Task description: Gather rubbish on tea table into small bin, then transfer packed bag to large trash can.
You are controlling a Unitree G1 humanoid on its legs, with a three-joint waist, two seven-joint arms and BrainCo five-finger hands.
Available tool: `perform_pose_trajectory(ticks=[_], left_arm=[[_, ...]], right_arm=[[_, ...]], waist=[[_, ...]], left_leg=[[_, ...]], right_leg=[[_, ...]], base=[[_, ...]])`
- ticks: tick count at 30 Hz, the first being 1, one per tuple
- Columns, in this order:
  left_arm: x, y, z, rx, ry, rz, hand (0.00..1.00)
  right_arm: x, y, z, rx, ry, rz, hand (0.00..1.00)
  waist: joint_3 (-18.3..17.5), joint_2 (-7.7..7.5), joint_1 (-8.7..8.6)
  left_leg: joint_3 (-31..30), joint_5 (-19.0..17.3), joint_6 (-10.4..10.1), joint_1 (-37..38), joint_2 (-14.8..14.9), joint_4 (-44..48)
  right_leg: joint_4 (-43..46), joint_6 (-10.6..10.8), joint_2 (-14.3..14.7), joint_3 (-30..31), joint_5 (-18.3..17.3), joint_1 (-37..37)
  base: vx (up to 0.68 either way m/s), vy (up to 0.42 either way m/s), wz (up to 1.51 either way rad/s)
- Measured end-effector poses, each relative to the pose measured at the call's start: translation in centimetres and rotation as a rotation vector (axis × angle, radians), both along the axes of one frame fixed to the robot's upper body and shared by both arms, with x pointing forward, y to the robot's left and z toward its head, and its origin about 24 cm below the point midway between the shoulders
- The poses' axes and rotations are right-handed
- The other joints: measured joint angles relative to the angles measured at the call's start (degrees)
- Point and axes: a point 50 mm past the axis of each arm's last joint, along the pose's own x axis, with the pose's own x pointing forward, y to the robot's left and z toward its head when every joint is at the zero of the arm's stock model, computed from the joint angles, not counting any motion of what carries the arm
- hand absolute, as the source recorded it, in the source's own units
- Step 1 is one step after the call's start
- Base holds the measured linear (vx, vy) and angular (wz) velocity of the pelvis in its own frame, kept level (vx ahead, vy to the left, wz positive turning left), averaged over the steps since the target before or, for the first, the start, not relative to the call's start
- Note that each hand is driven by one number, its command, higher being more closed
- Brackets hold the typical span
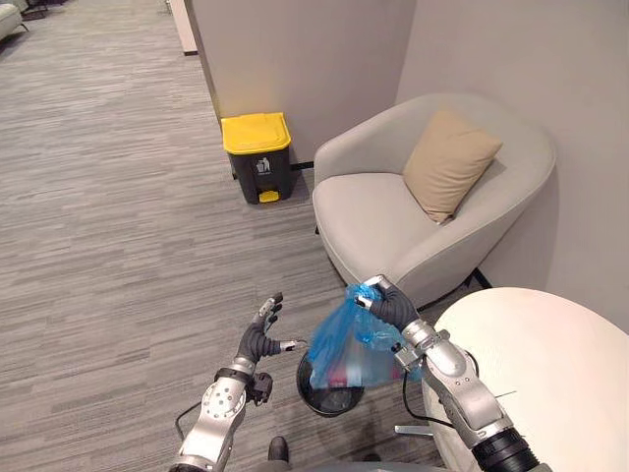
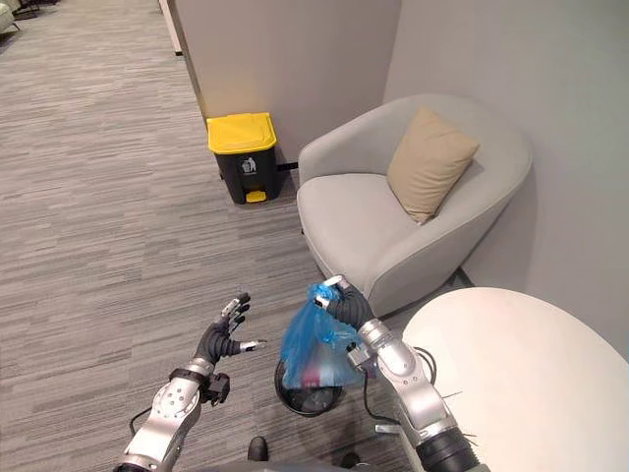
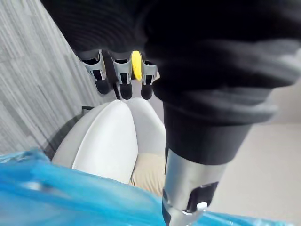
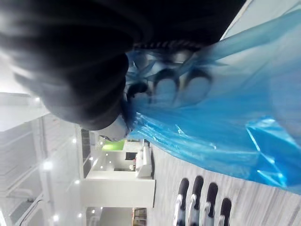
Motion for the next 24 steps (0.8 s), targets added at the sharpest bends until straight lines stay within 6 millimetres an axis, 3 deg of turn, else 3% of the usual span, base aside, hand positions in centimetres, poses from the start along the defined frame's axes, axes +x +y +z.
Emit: perform_pose_trajectory(ticks=[12,24], left_arm=[[1.6,-4.1,2.5,0.012,-0.127,-0.217,0.00],[1.9,-5.3,2.1,0.089,-0.150,-0.190,0.00]], right_arm=[[0.0,2.5,2.5,0.135,-0.053,0.137,1.00],[-0.4,5.4,3.4,0.259,-0.037,0.252,1.00]], waist=[[-1.31,-0.04,-1.07],[-1.81,-0.58,-1.10]], left_leg=[[1.09,-0.04,-0.06,0.85,0.34,0.00],[1.43,-0.05,-0.08,1.15,0.34,0.01]], right_leg=[[0.03,-0.09,0.12,1.29,0.06,0.18],[0.00,-0.21,0.48,1.68,0.15,0.25]], base=[[0.00,0.001,-0.05],[0.00,0.000,-0.01]])
